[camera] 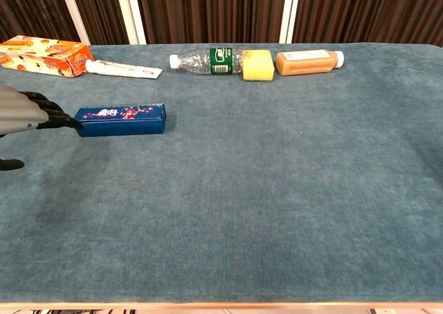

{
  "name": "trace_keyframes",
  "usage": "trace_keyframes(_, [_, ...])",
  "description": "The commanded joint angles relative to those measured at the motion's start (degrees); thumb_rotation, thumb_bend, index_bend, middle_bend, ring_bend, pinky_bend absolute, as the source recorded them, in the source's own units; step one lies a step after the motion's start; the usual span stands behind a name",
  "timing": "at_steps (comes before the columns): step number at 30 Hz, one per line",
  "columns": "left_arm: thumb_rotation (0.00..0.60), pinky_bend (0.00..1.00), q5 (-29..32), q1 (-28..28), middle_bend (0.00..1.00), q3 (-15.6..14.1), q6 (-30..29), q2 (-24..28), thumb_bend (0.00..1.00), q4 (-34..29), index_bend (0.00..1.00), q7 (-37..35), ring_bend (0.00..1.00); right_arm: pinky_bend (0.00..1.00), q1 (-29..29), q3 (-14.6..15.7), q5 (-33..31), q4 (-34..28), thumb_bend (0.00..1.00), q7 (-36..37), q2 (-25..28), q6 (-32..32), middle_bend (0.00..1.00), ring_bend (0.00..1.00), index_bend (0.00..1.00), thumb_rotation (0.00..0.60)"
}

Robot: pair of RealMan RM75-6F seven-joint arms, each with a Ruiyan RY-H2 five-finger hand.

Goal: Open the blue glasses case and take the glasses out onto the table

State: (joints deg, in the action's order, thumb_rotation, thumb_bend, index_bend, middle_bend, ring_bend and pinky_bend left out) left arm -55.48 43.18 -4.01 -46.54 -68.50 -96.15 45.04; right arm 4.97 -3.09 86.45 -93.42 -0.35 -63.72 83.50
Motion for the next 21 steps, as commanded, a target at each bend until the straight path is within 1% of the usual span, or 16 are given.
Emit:
trace_keyframes(1, [0.6, 0.0, 0.04, -0.04, 0.08, -0.25, -0.02, 0.04, 0.35, 0.5, 0.0, -0.72, 0.0, 0.21, -0.02, 0.0, 0.0, -0.01, 0.2, -0.04, -0.01, 0.03, 0.0, 0.0, 0.0, 0.6])
trace_keyframes(6, [0.6, 0.0, -0.79, -0.1, 0.06, -0.47, -0.76, 0.11, 0.35, 0.78, 0.0, -1.71, 0.0, 0.21, -0.07, -0.08, 0.11, 0.04, 0.2, 0.13, -0.12, 0.32, 0.0, 0.0, 0.0, 0.6])
trace_keyframes(17, [0.6, 0.0, 0.42, -0.01, 0.07, -0.46, -1.46, 0.59, 0.35, 0.88, 0.0, -3.18, 0.0, 0.21, -0.07, -0.05, 0.01, 0.01, 0.2, 0.32, -0.03, 0.19, 0.0, 0.0, 0.0, 0.6])
trace_keyframes(20, [0.6, 0.0, -0.72, -0.2, 0.07, -0.29, -1.52, 0.99, 0.34, 0.21, 0.0, -4.95, 0.0, 0.21, -0.09, -0.06, 0.03, 0.02, 0.2, 0.25, -0.07, 0.28, 0.0, 0.0, 0.0, 0.6])
trace_keyframes(21, [0.6, 0.0, -1.27, -0.36, 0.07, -0.15, -1.83, 1.08, 0.32, -0.03, 0.0, -5.54, 0.0, 0.21, -0.09, -0.07, -0.01, 0.02, 0.2, 0.24, -0.08, 0.27, 0.0, 0.0, 0.0, 0.6])
